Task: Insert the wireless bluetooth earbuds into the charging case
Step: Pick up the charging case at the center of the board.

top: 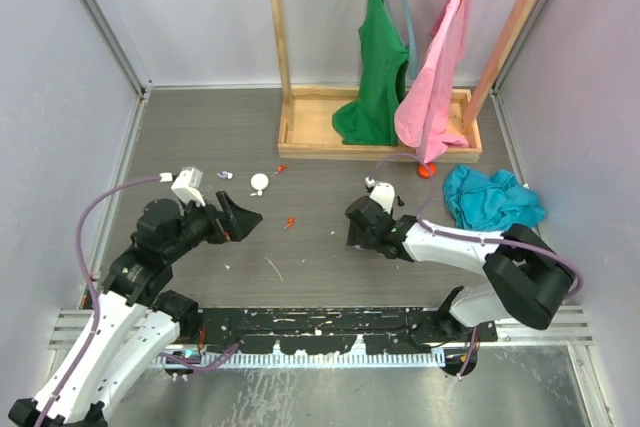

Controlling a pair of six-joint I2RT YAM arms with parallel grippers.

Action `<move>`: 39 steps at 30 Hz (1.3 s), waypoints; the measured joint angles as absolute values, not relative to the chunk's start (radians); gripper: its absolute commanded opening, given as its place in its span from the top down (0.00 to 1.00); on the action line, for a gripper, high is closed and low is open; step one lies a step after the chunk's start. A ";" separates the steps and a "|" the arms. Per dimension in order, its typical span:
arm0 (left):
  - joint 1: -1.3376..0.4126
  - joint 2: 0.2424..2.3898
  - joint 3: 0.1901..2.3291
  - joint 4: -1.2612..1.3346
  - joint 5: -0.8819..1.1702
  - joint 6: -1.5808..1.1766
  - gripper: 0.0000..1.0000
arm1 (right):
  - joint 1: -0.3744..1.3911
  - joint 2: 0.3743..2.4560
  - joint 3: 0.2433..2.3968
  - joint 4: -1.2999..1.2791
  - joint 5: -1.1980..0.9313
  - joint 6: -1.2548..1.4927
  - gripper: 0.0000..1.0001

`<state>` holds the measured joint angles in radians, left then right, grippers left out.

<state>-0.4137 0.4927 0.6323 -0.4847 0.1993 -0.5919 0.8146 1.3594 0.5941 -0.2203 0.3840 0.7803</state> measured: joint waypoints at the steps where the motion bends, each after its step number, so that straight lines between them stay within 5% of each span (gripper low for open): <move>1: -0.416 0.502 0.610 -0.471 0.209 -0.612 0.01 | 0.826 1.371 0.602 -0.219 0.387 0.784 0.41; 9: -0.427 0.580 0.523 -0.363 0.271 -0.723 0.00 | 0.904 1.423 0.648 -0.217 0.366 0.794 0.27; 24: -0.433 0.629 0.449 -0.250 0.302 -0.777 0.00 | 0.975 1.435 0.705 -0.232 0.187 0.664 0.27; 39: -0.433 0.733 0.422 -0.212 0.321 -0.717 0.01 | 0.975 1.430 0.705 -0.186 0.255 0.343 0.30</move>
<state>-0.4332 0.7334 0.4225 -0.2123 0.3214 -0.7174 0.9752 1.4300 0.7052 -0.1860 0.2554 0.3428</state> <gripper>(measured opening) 0.994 0.704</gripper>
